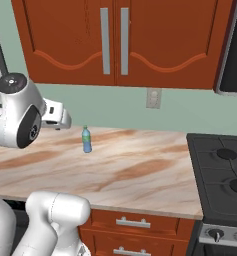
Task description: Move the drinks to the dining counter.
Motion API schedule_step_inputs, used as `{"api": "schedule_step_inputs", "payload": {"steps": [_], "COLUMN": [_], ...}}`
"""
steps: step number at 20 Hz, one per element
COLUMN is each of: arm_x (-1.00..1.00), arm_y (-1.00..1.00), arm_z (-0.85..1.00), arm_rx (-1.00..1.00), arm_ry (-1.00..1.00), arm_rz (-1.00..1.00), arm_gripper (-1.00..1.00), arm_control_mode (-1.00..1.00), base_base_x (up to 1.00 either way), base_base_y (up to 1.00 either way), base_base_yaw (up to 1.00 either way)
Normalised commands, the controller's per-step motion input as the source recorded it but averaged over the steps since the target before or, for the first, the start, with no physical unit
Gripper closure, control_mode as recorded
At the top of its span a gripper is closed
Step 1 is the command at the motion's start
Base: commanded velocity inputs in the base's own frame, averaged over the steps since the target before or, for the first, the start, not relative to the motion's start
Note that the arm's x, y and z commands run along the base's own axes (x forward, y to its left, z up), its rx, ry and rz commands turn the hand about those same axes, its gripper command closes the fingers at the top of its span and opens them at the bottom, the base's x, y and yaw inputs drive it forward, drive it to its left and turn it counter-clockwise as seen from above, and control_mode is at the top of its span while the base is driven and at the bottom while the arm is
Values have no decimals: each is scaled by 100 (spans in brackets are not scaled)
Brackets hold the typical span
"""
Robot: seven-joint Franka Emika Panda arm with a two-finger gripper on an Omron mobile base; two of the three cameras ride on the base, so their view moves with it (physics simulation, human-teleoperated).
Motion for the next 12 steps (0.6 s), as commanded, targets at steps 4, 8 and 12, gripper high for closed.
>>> {"api": "schedule_step_inputs", "payload": {"steps": [4,8,12], "arm_x": [-1,0,0], "arm_y": [-19,-17,-10], "arm_z": [-15,-38,-38], "arm_rx": [2,1,0], "arm_ry": [-4,-2,-1], "arm_rz": [-4,0,0], "arm_gripper": [-100,-100,-100], "arm_control_mode": [-100,-100,-100], "base_base_x": [0,0,0], "base_base_y": [0,0,0], "base_base_yaw": [0,0,0]}}
